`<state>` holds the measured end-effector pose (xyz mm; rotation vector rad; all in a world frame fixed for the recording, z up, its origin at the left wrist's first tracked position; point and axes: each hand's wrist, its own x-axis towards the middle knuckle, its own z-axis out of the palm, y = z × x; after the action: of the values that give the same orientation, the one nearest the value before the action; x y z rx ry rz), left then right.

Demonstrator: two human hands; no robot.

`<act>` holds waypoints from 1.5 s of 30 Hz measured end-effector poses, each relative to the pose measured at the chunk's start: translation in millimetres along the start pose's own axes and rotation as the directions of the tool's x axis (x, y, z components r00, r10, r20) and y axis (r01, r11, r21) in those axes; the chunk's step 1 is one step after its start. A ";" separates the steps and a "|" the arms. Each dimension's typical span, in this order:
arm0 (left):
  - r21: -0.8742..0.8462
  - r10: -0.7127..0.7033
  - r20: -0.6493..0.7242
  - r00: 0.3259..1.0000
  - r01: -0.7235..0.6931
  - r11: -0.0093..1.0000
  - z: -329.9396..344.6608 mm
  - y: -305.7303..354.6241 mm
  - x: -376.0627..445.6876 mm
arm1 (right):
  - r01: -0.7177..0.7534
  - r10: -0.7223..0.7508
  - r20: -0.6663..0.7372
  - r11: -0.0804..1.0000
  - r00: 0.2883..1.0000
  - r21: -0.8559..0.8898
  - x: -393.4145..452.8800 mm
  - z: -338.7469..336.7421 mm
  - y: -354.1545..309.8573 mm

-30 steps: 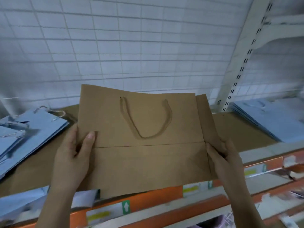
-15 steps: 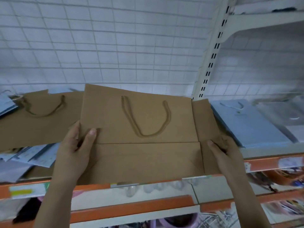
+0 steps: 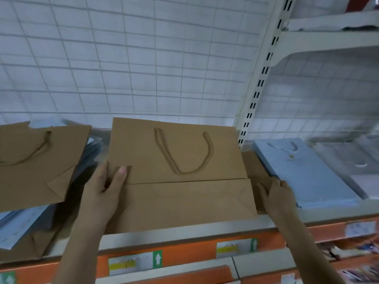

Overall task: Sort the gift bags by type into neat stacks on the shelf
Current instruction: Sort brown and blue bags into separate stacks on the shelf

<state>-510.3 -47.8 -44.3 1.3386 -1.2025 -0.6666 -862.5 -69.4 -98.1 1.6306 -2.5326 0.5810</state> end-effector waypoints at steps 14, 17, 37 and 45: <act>0.051 -0.128 0.042 0.991 0.126 0.991 44.3 -9.8 5.4 | -0.073 0.084 0.073 0.987 0.994 -0.141 20.2 -16.3 8.2; 0.040 -0.154 0.051 0.987 0.152 0.988 60.9 -5.8 1.1 | -0.047 0.064 0.144 0.992 0.988 -0.117 28.1 -19.5 15.0; 0.749 -0.209 -0.083 0.974 0.199 0.632 160.8 -26.9 -13.0 | 0.143 -0.186 0.229 0.971 0.955 0.193 12.7 -14.8 44.8; 0.609 -0.207 -0.018 0.978 0.175 0.774 150.5 -4.5 -29.0 | 0.177 -0.265 0.269 0.934 0.926 0.309 4.1 -17.1 51.7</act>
<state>-655.7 -76.9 -83.2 2.0199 -1.3979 -0.4628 -912.7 -48.1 -95.3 2.2364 -2.4981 0.7410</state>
